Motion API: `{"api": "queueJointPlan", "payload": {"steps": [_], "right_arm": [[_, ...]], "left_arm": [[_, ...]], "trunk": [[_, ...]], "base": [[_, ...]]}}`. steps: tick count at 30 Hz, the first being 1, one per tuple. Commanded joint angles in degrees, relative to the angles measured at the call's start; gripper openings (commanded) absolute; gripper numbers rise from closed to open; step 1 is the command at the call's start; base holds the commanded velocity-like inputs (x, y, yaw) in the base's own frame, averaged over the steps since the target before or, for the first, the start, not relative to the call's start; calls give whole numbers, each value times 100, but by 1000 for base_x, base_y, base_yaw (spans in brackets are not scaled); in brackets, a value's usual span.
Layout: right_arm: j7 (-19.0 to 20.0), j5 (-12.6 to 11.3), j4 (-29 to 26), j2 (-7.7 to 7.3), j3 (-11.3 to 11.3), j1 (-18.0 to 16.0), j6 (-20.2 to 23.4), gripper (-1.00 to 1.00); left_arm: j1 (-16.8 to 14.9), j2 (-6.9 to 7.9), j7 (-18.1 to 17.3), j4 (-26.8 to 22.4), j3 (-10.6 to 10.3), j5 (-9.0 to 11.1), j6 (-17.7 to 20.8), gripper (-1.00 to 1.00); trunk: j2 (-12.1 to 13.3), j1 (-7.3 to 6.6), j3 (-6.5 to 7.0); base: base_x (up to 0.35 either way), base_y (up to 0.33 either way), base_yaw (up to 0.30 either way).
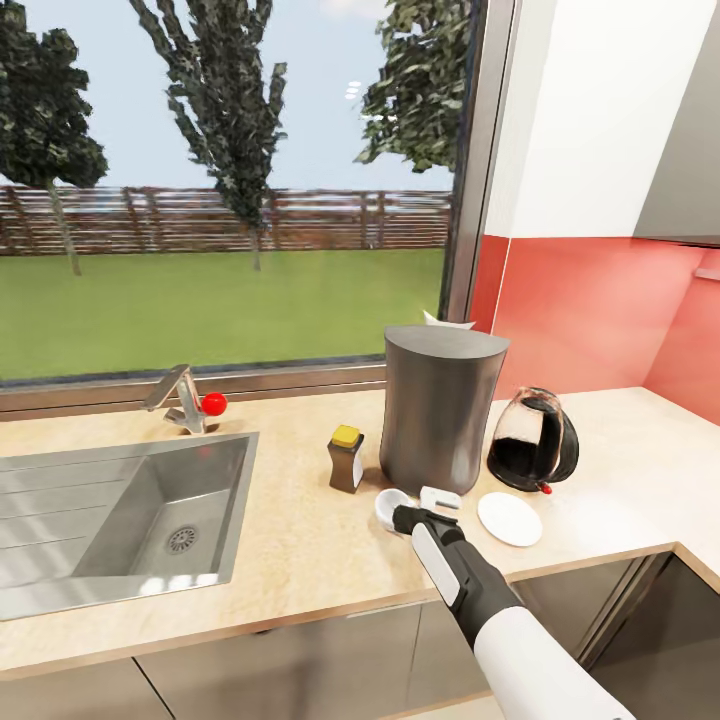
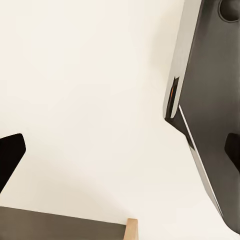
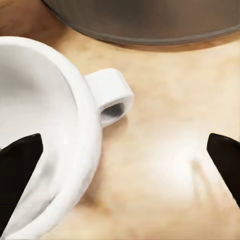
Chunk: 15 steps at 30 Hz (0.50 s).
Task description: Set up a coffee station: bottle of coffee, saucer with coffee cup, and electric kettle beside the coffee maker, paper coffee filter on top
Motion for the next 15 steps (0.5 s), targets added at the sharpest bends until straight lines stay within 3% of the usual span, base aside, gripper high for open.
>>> {"api": "queueJointPlan", "payload": {"steps": [1, 15], "right_arm": [[-48, -43, -2, 0, 15, -5, 15, -100], [-46, -43, 6, 0, 19, -5, 15, -100]], "left_arm": [[-5, 1, 5, 12, 38, -3, -35, 100], [-5, -8, 4, 12, 47, -3, -41, 100]], "trunk": [[-12, 4, -11], [-12, 4, -11]], "base": [[0, 0, 0], [0, 0, 0]]}}
